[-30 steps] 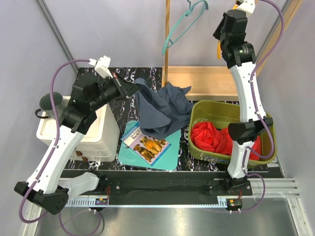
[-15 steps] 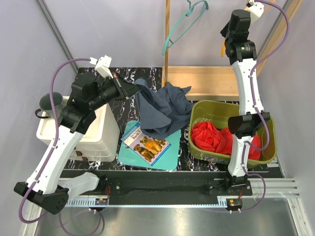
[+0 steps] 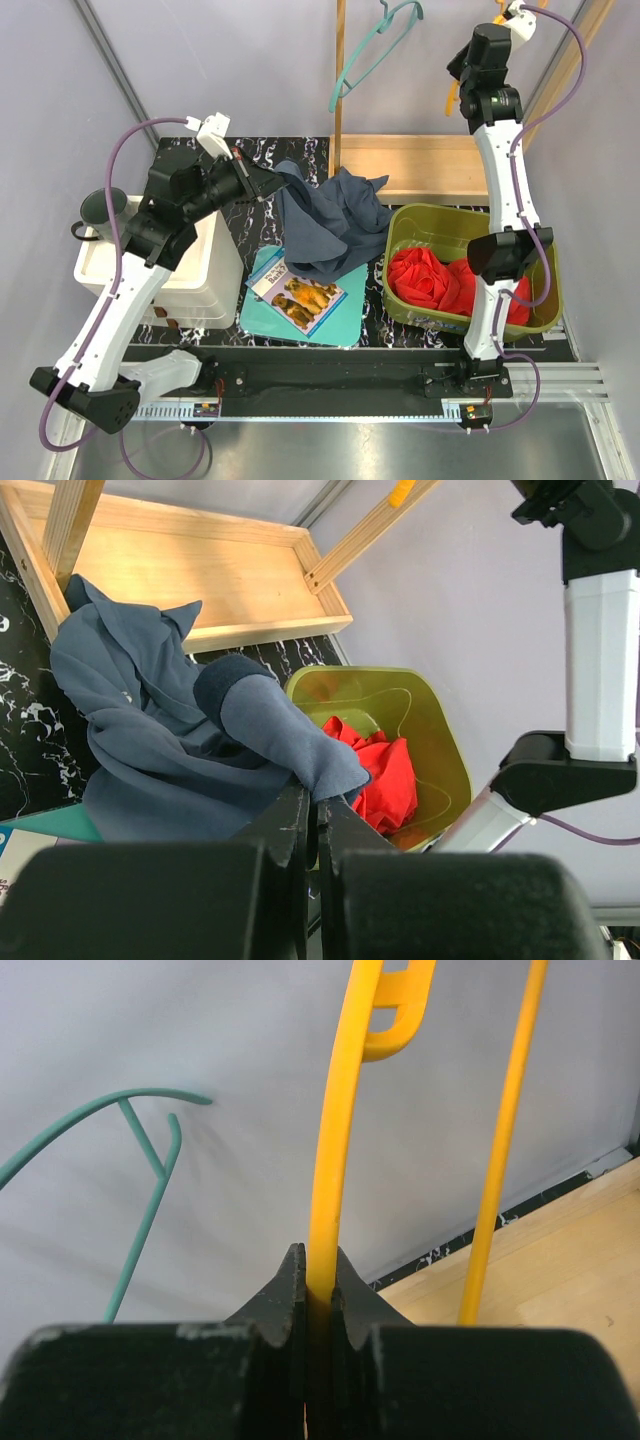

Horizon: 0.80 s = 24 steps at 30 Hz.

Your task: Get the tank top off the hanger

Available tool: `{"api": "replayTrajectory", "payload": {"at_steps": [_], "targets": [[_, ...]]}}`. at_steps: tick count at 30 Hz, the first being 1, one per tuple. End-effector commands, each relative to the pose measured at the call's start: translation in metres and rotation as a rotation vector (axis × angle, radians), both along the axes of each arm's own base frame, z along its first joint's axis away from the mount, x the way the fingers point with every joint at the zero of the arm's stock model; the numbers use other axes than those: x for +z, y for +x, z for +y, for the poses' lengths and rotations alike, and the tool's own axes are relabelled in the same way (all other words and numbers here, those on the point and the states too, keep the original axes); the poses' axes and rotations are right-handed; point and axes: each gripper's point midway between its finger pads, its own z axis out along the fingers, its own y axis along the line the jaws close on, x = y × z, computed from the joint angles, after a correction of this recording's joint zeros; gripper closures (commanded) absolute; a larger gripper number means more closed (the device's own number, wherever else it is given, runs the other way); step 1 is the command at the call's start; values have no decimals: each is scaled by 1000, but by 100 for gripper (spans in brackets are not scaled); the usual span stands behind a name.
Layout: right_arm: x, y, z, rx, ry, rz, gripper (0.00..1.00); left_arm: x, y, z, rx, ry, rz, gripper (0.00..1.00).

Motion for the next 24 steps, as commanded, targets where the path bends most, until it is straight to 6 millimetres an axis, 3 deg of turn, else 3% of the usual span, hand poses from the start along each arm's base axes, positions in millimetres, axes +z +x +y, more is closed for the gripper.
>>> {"api": "replayTrajectory", "payload": {"at_steps": [1, 2, 5, 6, 9, 13, 14, 15, 19, 24], "targets": [[-3, -20, 9, 54, 34, 47, 90, 29, -4, -5, -36, -42, -75, 100], [-3, -22, 11, 71, 34, 50, 79, 29, -4, -5, -35, -41, -73, 100], [-3, -31, 19, 126, 25, 71, 59, 30, -4, -6, -44, -43, -74, 100], [-1, -36, 20, 139, 23, 80, 46, 29, -4, -6, -43, -41, -72, 100], [-11, -54, 28, 197, 20, 141, 25, 31, -4, -6, -39, -45, -74, 100], [-22, -81, 31, 230, 24, 189, 8, 33, -4, -4, -30, -47, -79, 100], [-11, -96, 31, 242, 25, 172, 6, 33, -4, -4, -27, -47, -81, 100], [-26, -101, 31, 247, 23, 208, 0, 33, -4, -4, -24, -45, -83, 100], [-34, -140, 28, 265, 2, 236, 0, 34, -1, -2, -9, -46, -85, 100], [-74, -207, 35, 343, 37, 300, 0, 39, 4, -4, -7, -53, -88, 100]]}}
